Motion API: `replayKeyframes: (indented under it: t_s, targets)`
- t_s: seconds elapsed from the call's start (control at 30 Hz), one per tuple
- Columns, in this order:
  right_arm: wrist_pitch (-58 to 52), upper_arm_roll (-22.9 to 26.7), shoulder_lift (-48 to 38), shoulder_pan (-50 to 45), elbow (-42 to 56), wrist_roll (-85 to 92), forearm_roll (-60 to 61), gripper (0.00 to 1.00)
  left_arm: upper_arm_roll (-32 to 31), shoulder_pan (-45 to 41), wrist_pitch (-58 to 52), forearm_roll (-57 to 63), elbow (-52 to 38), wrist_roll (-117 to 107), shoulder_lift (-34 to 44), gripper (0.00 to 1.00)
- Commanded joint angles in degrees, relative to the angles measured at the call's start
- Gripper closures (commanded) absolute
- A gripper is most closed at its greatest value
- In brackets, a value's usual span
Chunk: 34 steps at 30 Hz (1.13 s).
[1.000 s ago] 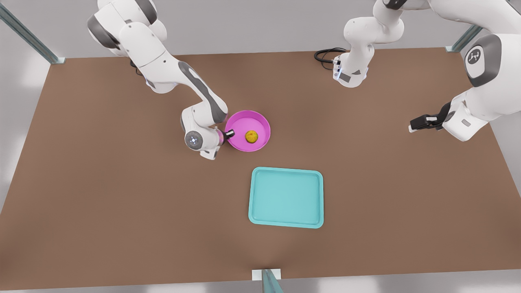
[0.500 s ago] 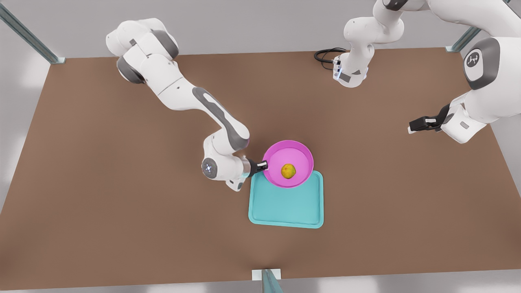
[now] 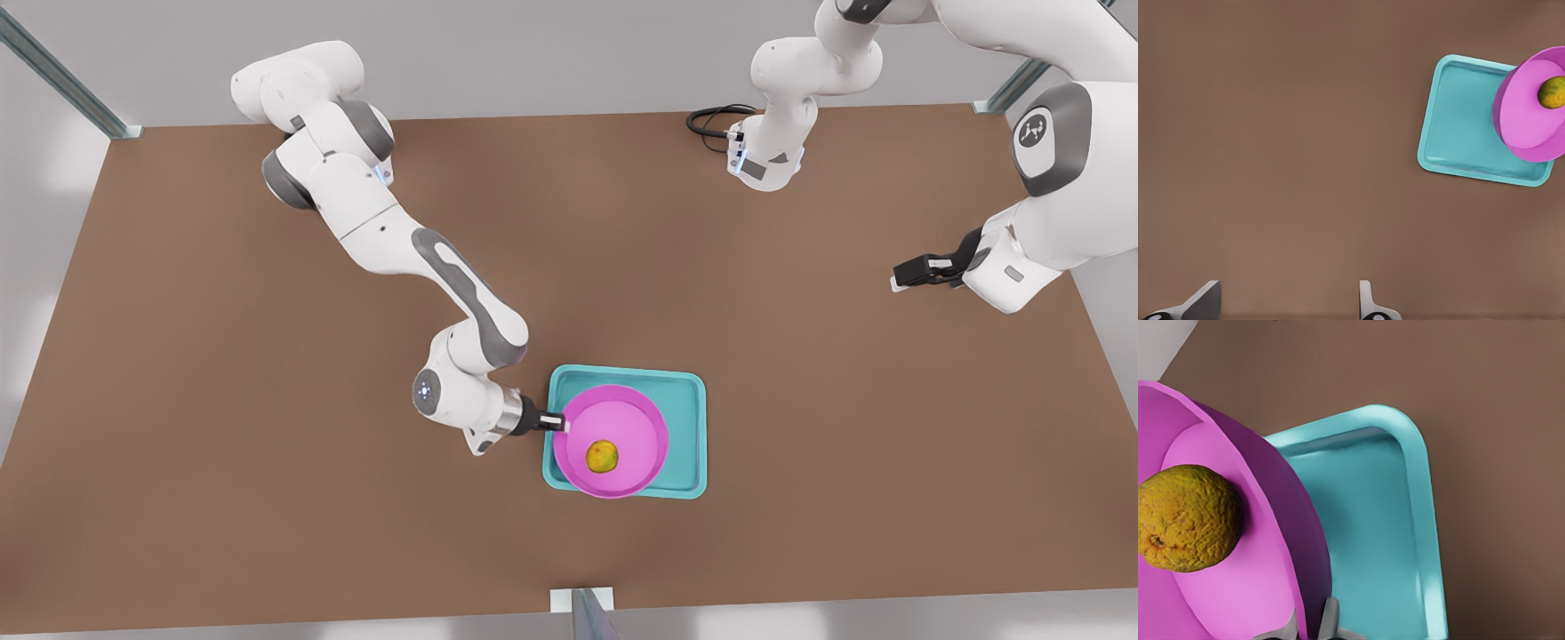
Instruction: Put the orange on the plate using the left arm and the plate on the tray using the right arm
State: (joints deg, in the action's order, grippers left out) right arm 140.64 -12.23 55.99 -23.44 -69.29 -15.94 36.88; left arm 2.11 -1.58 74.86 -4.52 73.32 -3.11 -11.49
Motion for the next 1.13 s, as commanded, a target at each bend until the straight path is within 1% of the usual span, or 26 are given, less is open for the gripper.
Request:
replayKeyframes:
  t_s: [0.0, 0.3, 0.33, 0.37, 0.43, 0.47, 0.5, 0.53, 0.57, 0.6, 0.63, 0.67, 0.7, 0.73, 0.77, 0.8, 0.83, 0.87, 0.97, 1.1]
  targets:
    - [0.87, -0.16, -0.36, -0.21, 0.03, -12.01, -0.32, 0.79, 0.00, 0.00, 0.03, 0.04, -0.02, 0.04, 0.06, 0.00]
    - [0.51, -1.92, -1.32, -0.73, -0.32, -12.97, -0.23, 0.79, 0.00, 0.00, 0.20, 0.04, -0.02, 0.21, -0.46, 0.00]
    - [0.43, -1.92, -1.23, -0.65, -0.32, -12.80, -0.23, 0.61, 0.00, 0.00, 0.29, 0.12, -0.02, 0.12, -0.46, 0.00]
    - [0.69, -1.92, -1.32, -0.65, -0.41, -12.27, -0.32, 0.00, 0.00, 0.00, 0.29, 0.12, -0.02, 0.21, -0.46, 0.00]
    - [0.52, -1.92, -2.46, -0.65, -0.41, -12.27, -0.23, 0.00, 0.00, 0.00, 0.03, 0.04, -0.02, 0.04, -0.46, 0.00]
    - [-0.10, -2.01, -4.65, -0.65, -1.11, -12.36, -0.14, 0.00, 0.00, 0.00, 0.20, 0.04, -0.02, 0.04, -0.81, 0.00]
    - [-0.28, -2.01, -9.22, -0.73, -5.93, -12.45, -0.23, 0.00, 0.00, 0.00, 0.29, 0.04, -0.02, 0.04, -0.90, 0.00]
    - [-0.28, -2.01, -17.11, -0.65, -14.44, -12.80, -0.23, 0.00, 0.00, 0.00, 0.29, 0.12, -0.02, -0.05, -1.08, 0.00]
    - [-0.63, -1.92, -27.06, 0.58, -24.39, -12.53, -0.32, 0.00, 0.09, 0.00, 0.29, 0.12, -0.02, -0.05, -1.17, 0.00]
    - [-8.69, -0.69, -34.01, 3.30, -28.80, -12.18, -1.72, 0.00, 0.09, 0.00, 0.29, 0.21, -0.02, -0.05, -1.17, 0.00]
    - [-24.69, 3.43, -36.39, 4.63, -25.73, -8.51, -17.33, 0.00, 0.09, 0.00, 0.29, 0.21, -0.10, -0.05, -1.17, 0.00]
    - [-32.18, 6.07, -35.95, 4.71, -23.62, 7.12, -32.29, 0.00, 0.09, 0.00, 0.29, 0.21, -0.02, -0.23, -1.17, 0.00]
    - [-35.16, 7.22, -35.69, 6.47, -21.95, 21.46, -39.24, 0.00, 0.09, -0.08, 0.29, 0.56, -0.02, -0.32, -1.52, 0.00]
    - [-39.90, 7.66, -36.65, 8.84, -19.14, 24.82, -43.90, 0.00, 0.00, -0.09, 0.29, 0.47, -0.02, -0.23, -1.52, 0.00]
    - [-46.06, 9.06, -43.31, 9.20, -17.90, 25.08, -47.76, 0.00, 0.09, -0.09, 0.29, 0.56, -0.02, -0.23, -1.52, 0.00]
    - [-47.03, 9.24, -48.76, 9.20, -19.04, 25.87, -50.23, 0.00, 0.00, -0.09, 0.29, 0.56, -0.02, -0.23, -1.52, 0.00]
    - [-51.42, 9.24, -53.70, 11.04, -19.22, 26.23, -50.06, 0.00, 0.00, -0.17, 0.29, 0.47, -0.02, -0.23, -1.52, 0.00]
    - [-53.89, 10.03, -54.85, 11.39, -19.22, 26.14, -49.80, 0.00, 0.00, -0.17, 0.29, 0.47, -0.02, -0.23, -1.52, 0.00]
    - [-55.38, 11.00, -55.20, 11.31, -19.84, 25.79, -49.71, 0.00, -0.09, -0.26, 0.55, 1.35, -0.02, 0.13, -1.61, 0.00]
    - [-55.47, 13.37, -52.39, 10.95, -20.54, 24.73, -48.92, 0.00, -0.09, -0.35, 0.29, 1.35, -0.02, -0.05, -1.61, 0.00]
